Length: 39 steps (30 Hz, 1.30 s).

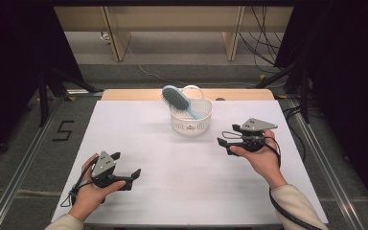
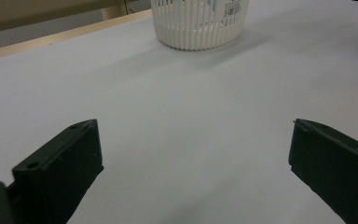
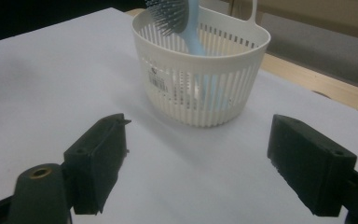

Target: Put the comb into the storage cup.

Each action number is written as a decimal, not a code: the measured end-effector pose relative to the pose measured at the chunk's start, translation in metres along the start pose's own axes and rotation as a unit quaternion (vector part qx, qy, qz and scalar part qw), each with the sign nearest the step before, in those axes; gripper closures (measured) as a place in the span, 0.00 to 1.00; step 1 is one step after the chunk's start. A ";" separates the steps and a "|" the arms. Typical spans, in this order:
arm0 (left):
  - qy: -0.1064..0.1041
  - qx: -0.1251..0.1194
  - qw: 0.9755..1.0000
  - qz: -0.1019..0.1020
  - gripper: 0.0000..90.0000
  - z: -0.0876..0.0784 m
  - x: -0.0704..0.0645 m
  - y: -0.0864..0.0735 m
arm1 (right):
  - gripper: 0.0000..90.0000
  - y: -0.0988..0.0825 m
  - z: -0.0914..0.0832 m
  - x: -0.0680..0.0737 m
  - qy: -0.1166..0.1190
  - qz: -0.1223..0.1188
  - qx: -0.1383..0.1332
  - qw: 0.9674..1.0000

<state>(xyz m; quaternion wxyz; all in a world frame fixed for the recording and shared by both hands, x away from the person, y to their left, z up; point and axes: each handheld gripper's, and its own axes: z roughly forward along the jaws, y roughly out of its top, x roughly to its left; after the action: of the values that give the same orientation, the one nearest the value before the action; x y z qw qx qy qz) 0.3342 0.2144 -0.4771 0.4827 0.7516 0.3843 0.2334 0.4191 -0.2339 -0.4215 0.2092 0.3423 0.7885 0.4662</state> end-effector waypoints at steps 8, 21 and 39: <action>0.000 0.000 1.000 0.000 0.02 0.000 0.000 0.000 | 0.23 -0.014 -0.013 -0.002 -0.006 0.001 0.000 1.000; 0.001 0.000 1.000 0.001 0.02 0.000 0.000 0.000 | 0.22 -0.029 -0.024 0.000 -0.005 0.004 0.004 1.000; 0.002 0.000 1.000 0.001 0.02 0.000 0.000 0.000 | 0.22 -0.046 -0.038 0.003 -0.002 0.011 0.005 1.000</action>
<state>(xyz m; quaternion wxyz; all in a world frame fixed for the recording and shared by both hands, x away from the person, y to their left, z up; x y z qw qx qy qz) 0.3342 0.2150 -0.4770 0.4814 0.7518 0.3843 0.2352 0.3762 -0.2691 -0.4437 0.2035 0.3531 0.7867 0.4637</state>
